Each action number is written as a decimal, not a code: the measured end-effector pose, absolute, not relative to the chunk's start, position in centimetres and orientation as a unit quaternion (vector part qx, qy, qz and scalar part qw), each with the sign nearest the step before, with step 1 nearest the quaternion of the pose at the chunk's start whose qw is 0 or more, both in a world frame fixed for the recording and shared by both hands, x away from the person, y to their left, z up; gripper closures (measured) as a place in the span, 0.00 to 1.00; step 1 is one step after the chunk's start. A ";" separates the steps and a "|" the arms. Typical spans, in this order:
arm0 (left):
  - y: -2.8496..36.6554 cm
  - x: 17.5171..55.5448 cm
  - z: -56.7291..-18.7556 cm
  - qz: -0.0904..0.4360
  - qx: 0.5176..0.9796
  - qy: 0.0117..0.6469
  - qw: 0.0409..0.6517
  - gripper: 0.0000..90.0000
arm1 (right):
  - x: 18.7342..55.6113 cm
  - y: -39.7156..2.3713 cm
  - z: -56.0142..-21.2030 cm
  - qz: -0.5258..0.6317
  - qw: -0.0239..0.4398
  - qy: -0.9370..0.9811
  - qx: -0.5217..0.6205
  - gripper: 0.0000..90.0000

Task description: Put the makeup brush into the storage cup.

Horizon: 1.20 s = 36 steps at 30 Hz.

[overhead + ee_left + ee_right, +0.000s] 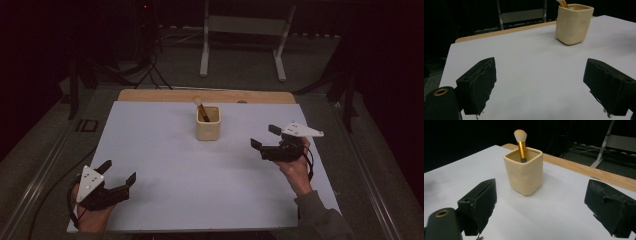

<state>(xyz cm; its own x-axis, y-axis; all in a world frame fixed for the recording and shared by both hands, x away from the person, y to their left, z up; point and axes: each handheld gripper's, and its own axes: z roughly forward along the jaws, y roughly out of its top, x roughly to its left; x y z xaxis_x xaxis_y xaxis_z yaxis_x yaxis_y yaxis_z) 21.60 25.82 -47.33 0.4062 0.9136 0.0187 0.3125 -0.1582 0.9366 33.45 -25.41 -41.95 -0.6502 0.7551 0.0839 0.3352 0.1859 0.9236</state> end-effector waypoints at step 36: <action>26.0 21.6 -47.3 0.319 0.690 0.447 0.473 0.13 | 28.2 -31.3 -45.5 0.525 0.208 0.715 0.412 0.12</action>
<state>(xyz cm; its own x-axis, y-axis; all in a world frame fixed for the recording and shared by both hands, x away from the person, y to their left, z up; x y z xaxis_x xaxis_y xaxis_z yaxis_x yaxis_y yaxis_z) 21.63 26.01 -47.35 0.3981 0.9172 0.0177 0.3148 -0.1547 0.9365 28.17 -31.33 -45.48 -0.5747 0.8071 0.1349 0.3706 0.1097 0.9223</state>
